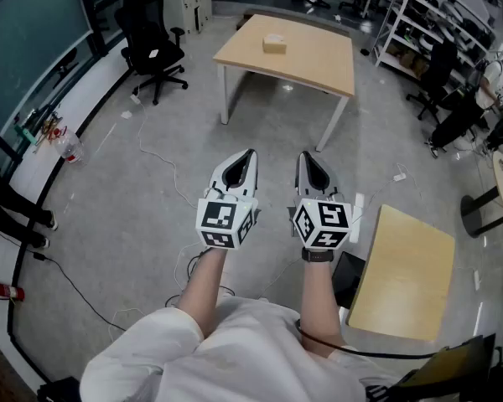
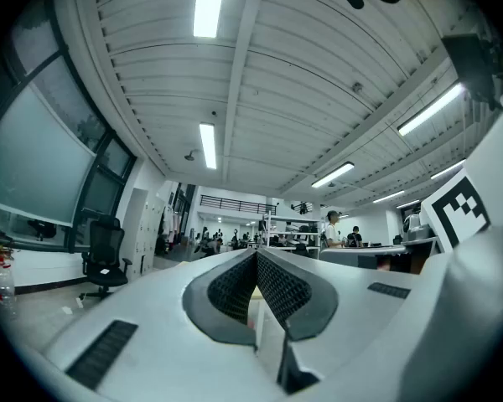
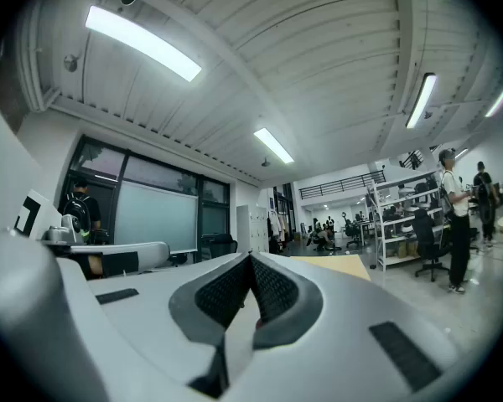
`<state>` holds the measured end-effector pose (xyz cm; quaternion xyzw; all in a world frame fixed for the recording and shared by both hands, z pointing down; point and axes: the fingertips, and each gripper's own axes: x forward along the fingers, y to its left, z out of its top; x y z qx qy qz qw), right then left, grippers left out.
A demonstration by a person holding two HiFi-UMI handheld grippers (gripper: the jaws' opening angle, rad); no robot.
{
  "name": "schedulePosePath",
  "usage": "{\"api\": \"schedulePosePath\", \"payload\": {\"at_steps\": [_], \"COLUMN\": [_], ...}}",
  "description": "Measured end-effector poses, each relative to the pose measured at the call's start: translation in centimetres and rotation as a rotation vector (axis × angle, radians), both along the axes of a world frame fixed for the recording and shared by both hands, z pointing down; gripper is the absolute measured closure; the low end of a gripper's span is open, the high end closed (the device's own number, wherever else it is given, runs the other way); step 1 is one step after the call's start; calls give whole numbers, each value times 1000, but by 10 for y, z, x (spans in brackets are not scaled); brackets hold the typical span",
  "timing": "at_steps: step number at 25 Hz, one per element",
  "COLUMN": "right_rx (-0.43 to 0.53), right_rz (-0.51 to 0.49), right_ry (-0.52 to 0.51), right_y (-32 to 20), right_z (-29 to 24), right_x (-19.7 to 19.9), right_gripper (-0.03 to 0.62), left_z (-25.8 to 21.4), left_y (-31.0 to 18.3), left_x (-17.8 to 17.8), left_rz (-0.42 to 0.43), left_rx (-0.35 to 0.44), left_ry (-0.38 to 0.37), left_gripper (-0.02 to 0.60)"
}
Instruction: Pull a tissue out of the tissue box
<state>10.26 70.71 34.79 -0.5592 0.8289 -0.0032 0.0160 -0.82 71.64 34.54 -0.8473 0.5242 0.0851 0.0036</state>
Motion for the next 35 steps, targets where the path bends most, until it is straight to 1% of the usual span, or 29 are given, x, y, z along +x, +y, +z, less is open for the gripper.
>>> {"api": "schedulePosePath", "payload": {"at_steps": [4,6,8,10,13,15,17,19,21,23,26,29,31,34,35], "right_rx": [-19,-27,-35,-44,-58,-56,-46,-40,-39,-34,-8,9,-1,-32,-41], "right_rz": [-10,-9,-6,-17,-53,-84,-109,-108,-103,-103,-109,-123,-136,-167,-178], "right_ry": [-9,-17,-21,-28,-53,-56,-30,-9,-15,-14,12,-5,-13,-8,3], "right_y": [-11,-16,-21,-28,-44,-58,-78,-106,-139,-174,-225,-278,-310,-340,-349], "right_z": [3,5,10,17,27,32,37,40,38,29,10,0,4,23,27], "right_x": [48,70,86,89,79,71,62,53,45,33,5,-24,-48,-87,-97], "right_gripper": [602,602,602,602,600,600,600,600,600,600,600,600,600,600,600], "left_z": [2,5,10,17,28,35,41,45,42,32,9,-4,-3,8,11], "left_y": [-11,-13,-15,-22,-42,-59,-81,-109,-142,-178,-228,-271,-299,-335,-347], "left_x": [52,74,89,92,84,81,77,70,60,45,15,-13,-30,-53,-57], "left_rz": [1,-5,-12,-18,-34,-40,-38,-28,-22,-39,-59,-71,-70,-46,-38], "left_rx": [-17,-35,-56,-80,-118,-129,-127,-121,-106,-86,-40,-1,-2,-18,-21], "left_ry": [13,1,-24,-30,-20,-9,2,15,26,29,32,34,49,99,103], "left_gripper": [592,592,592,592,592,592,592,592,592,592,592,592,592,592,592]}}
